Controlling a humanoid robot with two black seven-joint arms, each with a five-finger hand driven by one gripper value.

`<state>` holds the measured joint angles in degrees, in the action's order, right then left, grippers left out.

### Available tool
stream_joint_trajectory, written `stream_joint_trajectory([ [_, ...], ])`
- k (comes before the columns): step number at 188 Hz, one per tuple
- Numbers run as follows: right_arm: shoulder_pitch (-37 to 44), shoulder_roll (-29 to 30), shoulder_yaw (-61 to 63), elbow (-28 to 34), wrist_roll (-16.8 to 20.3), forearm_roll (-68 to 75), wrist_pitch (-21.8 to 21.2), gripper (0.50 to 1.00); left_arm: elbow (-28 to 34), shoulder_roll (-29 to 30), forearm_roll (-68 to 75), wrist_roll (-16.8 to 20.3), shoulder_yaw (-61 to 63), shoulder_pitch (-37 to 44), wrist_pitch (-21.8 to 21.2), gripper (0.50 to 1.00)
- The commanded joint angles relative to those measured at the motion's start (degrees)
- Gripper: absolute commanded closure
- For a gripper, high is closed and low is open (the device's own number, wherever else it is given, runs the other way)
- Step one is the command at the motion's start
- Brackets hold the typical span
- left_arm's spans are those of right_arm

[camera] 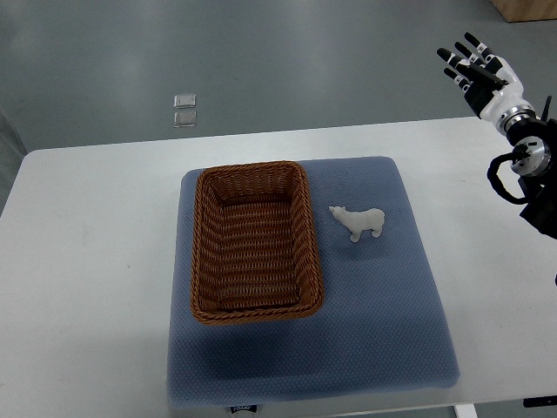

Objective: Place white bear in brown basket with right hand
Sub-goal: 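Raise the right hand and rotate it palm-down above the mat, then move the right hand down toward the white polar bear figurine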

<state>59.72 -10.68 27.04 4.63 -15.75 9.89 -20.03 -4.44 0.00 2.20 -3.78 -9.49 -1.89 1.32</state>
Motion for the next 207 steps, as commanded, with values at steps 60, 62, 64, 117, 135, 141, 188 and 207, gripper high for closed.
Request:
stream_joint_trajectory([
  [60, 6.2, -16.3, -9.72, 24.9, 0.1, -26.23, 9.05, 0.57, -0.05, 0.0, 0.0, 0.0, -0.01, -0.04, 0.0, 0.5],
  [62, 6.46, -16.65, -10.07, 25.16, 0.1, -27.45, 9.05, 0.57, -0.05, 0.0, 0.0, 0.0, -0.01, -0.04, 0.0, 0.5],
  [64, 6.81, -16.91, -10.34, 25.51, 0.1, -28.68, 9.05, 0.57, -0.05, 0.0, 0.0, 0.0, -0.01, 0.04, 0.0, 0.5],
  [117, 13.49, -24.47, -14.47, 37.38, 0.28, -57.61, 1.93, 0.57, -0.05, 0.0, 0.0, 0.0, -0.01, 0.04, 0.0, 0.5],
  [135, 15.78, -26.05, -16.49, 42.21, 0.45, -66.39, -0.88, 0.57, -0.05, 0.0, 0.0, 0.0, -0.01, 0.04, 0.0, 0.5],
  [141, 16.57, -26.4, -17.72, 44.05, 0.54, -68.68, -1.67, 0.57, 0.04, 0.0, 0.0, 0.0, -0.01, 0.04, 0.0, 0.5],
  [188, 23.16, -28.87, -30.99, 57.32, 1.16, -81.43, -5.1, 0.572, 0.04, 0.0, 0.0, 0.0, -0.01, 0.04, 0.0, 0.5],
  [207, 24.57, -28.78, -33.98, 61.72, 4.41, -81.96, -5.1, 0.572, 0.04, 0.0, 0.0, 0.0, -0.01, -0.04, 0.0, 0.5],
])
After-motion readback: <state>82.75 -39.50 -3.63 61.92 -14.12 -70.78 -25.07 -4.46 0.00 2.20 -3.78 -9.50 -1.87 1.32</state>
